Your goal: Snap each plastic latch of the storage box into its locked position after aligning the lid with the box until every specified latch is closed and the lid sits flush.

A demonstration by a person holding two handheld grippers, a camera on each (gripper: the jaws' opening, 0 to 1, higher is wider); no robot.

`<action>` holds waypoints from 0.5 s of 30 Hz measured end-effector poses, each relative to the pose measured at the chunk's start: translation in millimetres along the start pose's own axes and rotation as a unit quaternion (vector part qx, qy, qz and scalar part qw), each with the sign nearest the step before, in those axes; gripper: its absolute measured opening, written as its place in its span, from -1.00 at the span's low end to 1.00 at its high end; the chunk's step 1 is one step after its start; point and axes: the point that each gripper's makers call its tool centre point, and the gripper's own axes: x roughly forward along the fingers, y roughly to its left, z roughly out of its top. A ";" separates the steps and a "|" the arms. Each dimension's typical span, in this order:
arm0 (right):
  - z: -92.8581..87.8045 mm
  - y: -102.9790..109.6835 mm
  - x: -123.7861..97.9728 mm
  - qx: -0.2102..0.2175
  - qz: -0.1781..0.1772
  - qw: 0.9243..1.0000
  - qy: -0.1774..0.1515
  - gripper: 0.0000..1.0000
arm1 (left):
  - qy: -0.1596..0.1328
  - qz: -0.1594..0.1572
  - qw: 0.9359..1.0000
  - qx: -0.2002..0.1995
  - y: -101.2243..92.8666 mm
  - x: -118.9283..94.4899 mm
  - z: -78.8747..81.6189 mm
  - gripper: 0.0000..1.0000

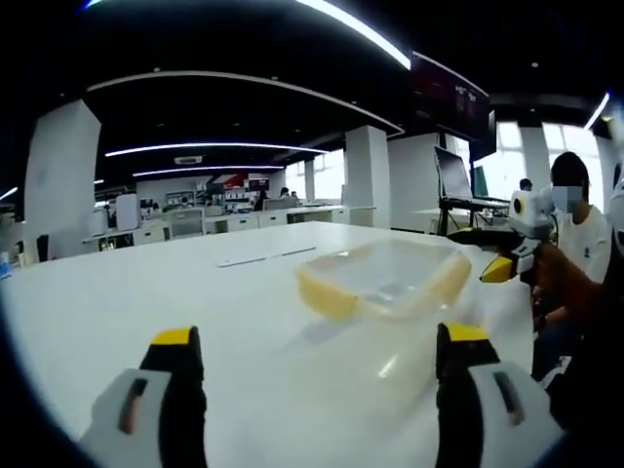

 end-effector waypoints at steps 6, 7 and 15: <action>-1.3 0.5 3.1 0.008 0.008 1.000 -0.001 0.86 | 0.002 -0.017 1.000 -0.008 -4.5 6.1 -2.3 0.99; -1.8 -0.3 3.4 0.008 0.005 1.000 -0.001 0.86 | 0.001 -0.016 1.000 -0.007 -3.9 6.5 -2.1 0.99; -8.7 -4.1 4.3 -0.003 -0.001 1.000 0.013 0.87 | 0.017 -0.003 1.000 -0.014 5.5 7.0 -12.7 0.99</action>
